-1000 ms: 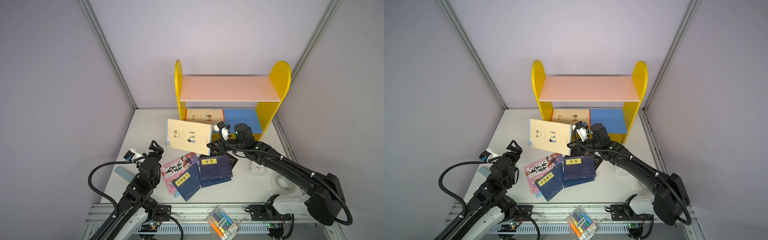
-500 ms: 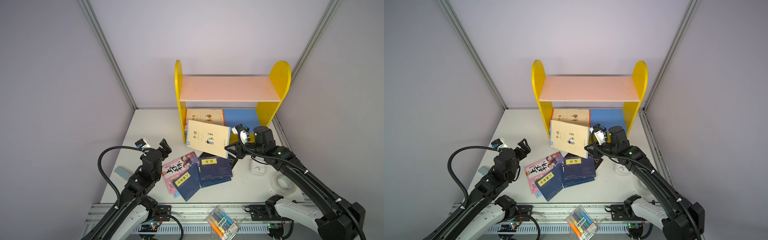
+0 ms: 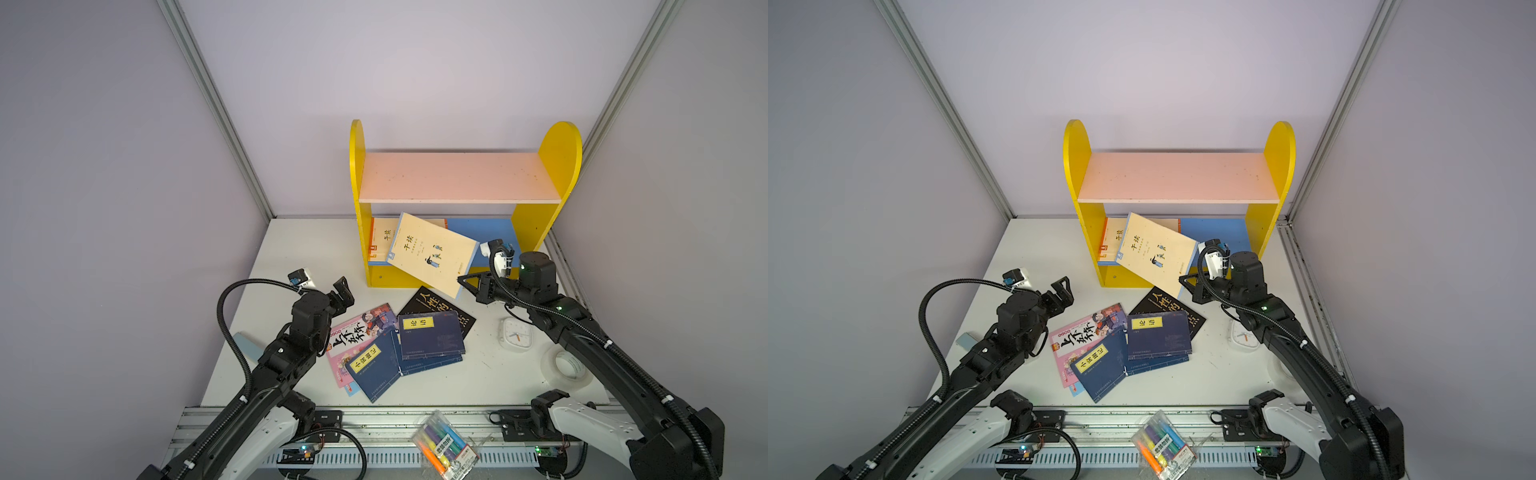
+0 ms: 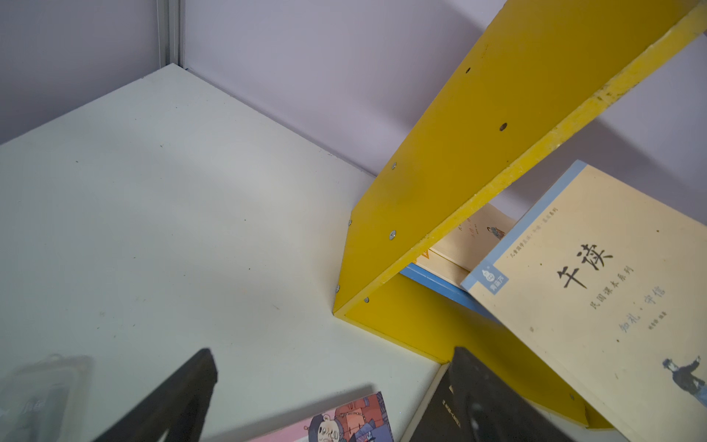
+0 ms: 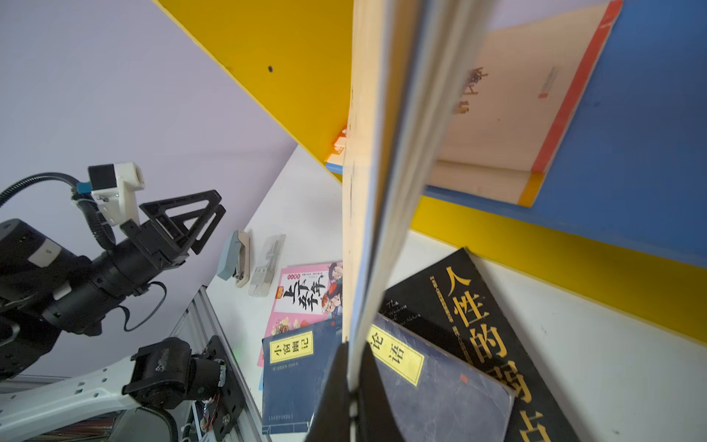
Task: Stacking books/files
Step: Place the book on the bookshelf.
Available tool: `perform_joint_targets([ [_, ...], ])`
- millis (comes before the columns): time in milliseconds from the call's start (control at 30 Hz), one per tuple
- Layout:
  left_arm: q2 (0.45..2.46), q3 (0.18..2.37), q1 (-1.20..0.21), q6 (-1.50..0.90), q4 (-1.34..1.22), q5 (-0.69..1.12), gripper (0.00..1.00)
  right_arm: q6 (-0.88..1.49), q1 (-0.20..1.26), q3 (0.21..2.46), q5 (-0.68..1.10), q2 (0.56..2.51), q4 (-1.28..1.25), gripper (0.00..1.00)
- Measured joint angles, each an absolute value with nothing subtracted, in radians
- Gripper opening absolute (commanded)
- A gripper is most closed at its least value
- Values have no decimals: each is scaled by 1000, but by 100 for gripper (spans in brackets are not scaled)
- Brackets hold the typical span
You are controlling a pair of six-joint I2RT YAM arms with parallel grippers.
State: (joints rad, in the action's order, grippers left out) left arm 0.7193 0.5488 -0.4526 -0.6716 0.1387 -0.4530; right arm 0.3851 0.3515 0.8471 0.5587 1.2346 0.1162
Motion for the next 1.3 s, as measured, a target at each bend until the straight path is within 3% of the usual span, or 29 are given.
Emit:
perform_joint_targets([
  [633, 699, 516, -450, -697, 139, -441, 98, 503, 338, 894, 675, 1501, -135, 1],
  [867, 714, 516, -450, -708, 139, -418, 98, 550, 311, 879, 686, 1574, -184, 17],
  [1100, 711, 513, -450, -715, 138, -410, 98, 581, 278, 883, 693, 1652, -187, 25],
  [1300, 698, 499, -450, -715, 138, -410, 98, 532, 272, 957, 659, 1687, -70, 44],
])
